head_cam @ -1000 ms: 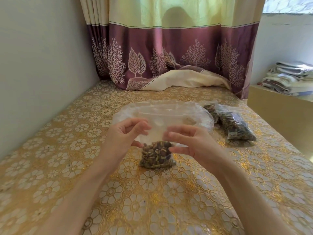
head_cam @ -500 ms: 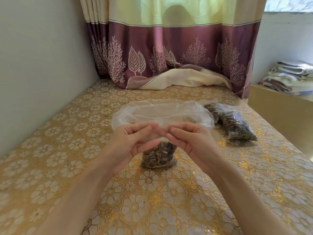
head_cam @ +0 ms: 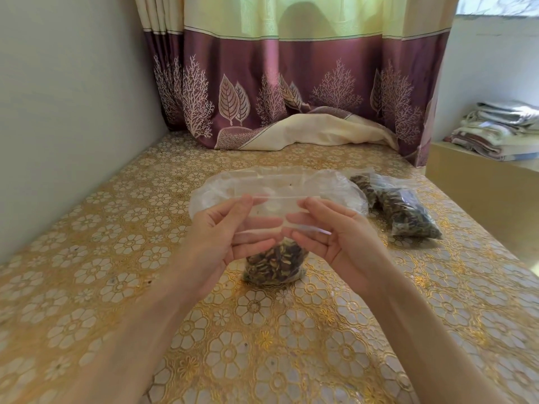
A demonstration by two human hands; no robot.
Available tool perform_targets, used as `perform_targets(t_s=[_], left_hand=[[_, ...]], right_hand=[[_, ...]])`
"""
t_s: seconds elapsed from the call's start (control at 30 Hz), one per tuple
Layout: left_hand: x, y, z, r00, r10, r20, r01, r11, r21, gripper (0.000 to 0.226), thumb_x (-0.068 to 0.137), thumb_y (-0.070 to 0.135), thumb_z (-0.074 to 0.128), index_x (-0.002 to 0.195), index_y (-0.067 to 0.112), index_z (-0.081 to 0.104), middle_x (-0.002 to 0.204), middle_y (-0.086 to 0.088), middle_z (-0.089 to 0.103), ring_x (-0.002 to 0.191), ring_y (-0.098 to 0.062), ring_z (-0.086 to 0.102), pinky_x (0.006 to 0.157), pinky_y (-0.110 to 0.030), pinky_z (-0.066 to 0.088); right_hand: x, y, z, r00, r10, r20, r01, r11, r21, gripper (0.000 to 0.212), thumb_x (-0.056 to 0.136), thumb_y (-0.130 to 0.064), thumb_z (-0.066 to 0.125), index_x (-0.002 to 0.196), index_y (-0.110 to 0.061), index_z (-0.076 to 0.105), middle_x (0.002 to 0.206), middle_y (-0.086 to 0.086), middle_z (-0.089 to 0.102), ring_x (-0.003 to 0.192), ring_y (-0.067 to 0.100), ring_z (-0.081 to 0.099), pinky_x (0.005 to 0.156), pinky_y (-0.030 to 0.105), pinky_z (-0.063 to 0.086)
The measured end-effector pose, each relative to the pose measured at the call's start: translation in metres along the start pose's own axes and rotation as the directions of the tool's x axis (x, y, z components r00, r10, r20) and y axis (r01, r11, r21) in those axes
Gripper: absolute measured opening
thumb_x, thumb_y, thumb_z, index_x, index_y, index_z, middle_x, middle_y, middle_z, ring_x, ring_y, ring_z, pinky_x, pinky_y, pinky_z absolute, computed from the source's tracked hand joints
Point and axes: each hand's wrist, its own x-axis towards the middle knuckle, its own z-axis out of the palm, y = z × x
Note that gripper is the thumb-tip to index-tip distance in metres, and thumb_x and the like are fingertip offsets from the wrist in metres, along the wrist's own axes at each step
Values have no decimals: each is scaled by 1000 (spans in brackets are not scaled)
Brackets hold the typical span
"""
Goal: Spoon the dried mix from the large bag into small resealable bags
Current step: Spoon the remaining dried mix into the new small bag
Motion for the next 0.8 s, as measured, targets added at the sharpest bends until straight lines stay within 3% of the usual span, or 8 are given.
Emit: perform_targets(t_s=[0.17,0.4,0.8], left_hand=[[-1,0,1,998,58,-35,-57,998,4,25,81,29,57,95,16,73,91,-20,72,83,-31,71,62,-27,57],[-2,-1,-3,995,84,-56,-83,996,14,25,78,28,58,92,15,75,86,-21,72,80,-34,70,60,-30,57],[-3,-9,0,966,221,-137,-208,973,104,23,78,29,56,81,18,77,87,-12,73,72,-31,71,58,-28,58]], right_hand=[[-1,1,2,998,-48,-48,47,999,-18,18,72,-27,67,78,-13,77,81,15,74,69,24,73,57,23,58],[-1,3,2,992,-125,-21,124,991,-56,26,76,-23,66,94,-6,62,82,18,73,66,26,72,55,24,58],[0,7,3,971,-235,-48,230,969,-92,20,76,-20,65,85,-2,63,77,14,74,59,22,71,50,21,55]])
